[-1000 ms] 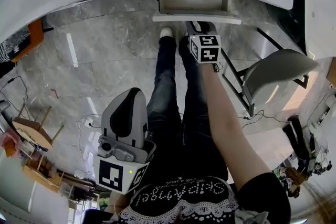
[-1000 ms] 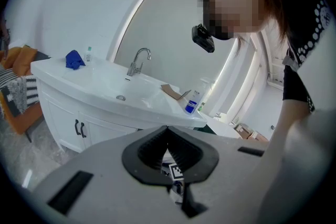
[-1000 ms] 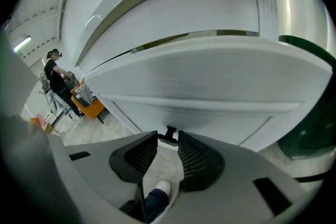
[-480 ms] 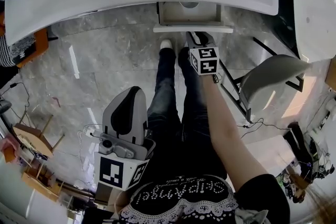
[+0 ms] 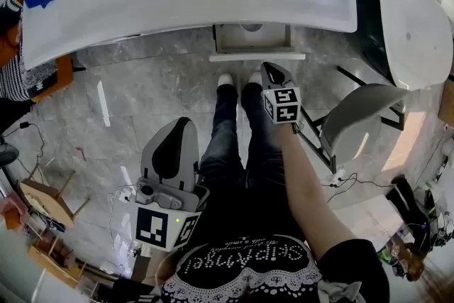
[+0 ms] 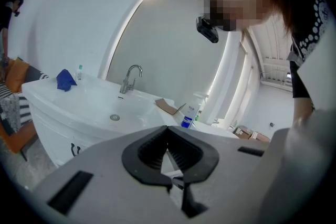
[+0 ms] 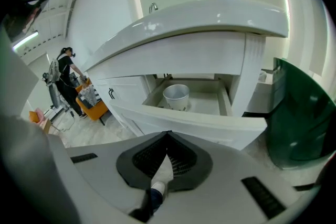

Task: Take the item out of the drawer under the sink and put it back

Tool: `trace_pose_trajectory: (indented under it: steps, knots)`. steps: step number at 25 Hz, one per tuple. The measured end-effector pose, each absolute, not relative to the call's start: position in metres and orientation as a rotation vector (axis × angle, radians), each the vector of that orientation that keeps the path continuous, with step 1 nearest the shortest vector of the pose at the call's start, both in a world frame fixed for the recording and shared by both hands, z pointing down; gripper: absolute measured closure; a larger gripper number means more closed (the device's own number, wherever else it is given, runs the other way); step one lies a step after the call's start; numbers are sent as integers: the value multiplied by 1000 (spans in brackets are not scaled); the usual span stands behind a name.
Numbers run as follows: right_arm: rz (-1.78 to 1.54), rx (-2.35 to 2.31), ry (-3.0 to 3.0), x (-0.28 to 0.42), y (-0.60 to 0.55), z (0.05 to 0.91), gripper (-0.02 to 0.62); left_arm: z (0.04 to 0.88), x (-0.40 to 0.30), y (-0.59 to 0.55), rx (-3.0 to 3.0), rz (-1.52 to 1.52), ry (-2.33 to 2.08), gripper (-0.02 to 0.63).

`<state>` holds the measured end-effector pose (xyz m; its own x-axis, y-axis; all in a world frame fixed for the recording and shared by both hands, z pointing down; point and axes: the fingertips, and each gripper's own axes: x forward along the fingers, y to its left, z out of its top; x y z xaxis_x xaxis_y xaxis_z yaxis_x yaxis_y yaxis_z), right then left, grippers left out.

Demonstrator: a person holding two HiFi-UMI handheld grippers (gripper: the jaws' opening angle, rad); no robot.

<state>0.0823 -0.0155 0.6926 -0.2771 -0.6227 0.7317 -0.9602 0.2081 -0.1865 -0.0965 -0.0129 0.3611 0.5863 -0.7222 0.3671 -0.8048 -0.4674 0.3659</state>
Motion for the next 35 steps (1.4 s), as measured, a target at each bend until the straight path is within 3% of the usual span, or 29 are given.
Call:
trace_pose_trajectory:
  steps: [12, 35]
  knots:
    - [737, 1587, -2044, 111, -14, 599, 578, 315, -93, -24, 2444, 118, -1219, 603]
    - [426, 1754, -2320, 90, -12, 420, 578, 251, -79, -13, 2635, -6, -1149, 603]
